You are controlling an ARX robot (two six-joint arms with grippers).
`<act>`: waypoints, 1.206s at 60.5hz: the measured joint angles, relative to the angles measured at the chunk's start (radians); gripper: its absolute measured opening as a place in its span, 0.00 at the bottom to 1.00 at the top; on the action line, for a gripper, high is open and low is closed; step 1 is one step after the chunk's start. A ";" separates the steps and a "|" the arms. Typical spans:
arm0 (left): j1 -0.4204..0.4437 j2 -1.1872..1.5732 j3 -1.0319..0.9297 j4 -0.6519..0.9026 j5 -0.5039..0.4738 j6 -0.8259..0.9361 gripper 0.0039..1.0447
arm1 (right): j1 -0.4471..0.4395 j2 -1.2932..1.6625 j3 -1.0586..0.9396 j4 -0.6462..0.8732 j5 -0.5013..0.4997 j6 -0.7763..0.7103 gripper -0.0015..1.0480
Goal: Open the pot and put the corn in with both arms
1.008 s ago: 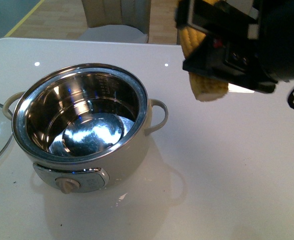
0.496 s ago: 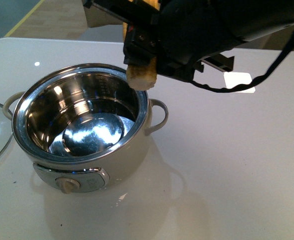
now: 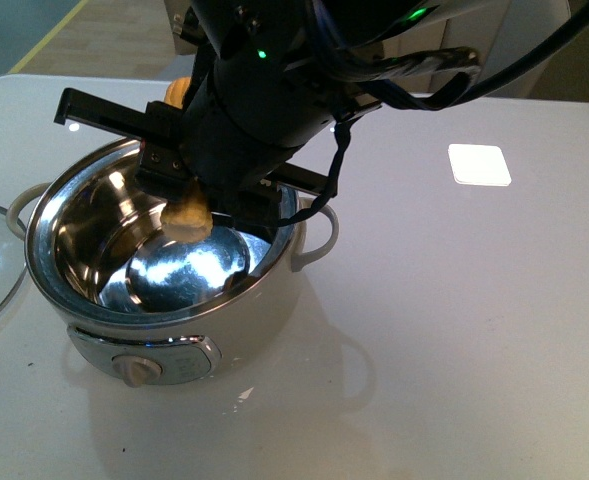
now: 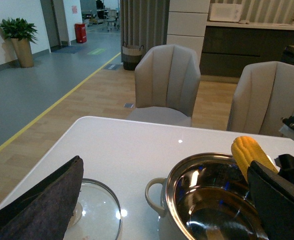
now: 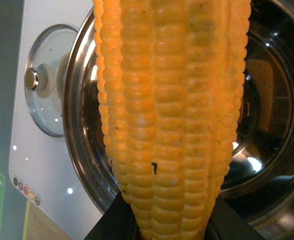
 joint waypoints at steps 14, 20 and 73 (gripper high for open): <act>0.000 0.000 0.000 0.000 0.000 0.000 0.94 | 0.000 0.076 0.083 -0.056 0.021 0.000 0.15; 0.000 0.000 0.000 0.000 0.000 0.000 0.94 | 0.001 0.089 0.092 -0.070 0.033 -0.001 0.15; 0.000 0.000 0.000 0.000 0.000 0.000 0.94 | -0.080 -0.382 -0.286 0.067 0.099 -0.008 0.92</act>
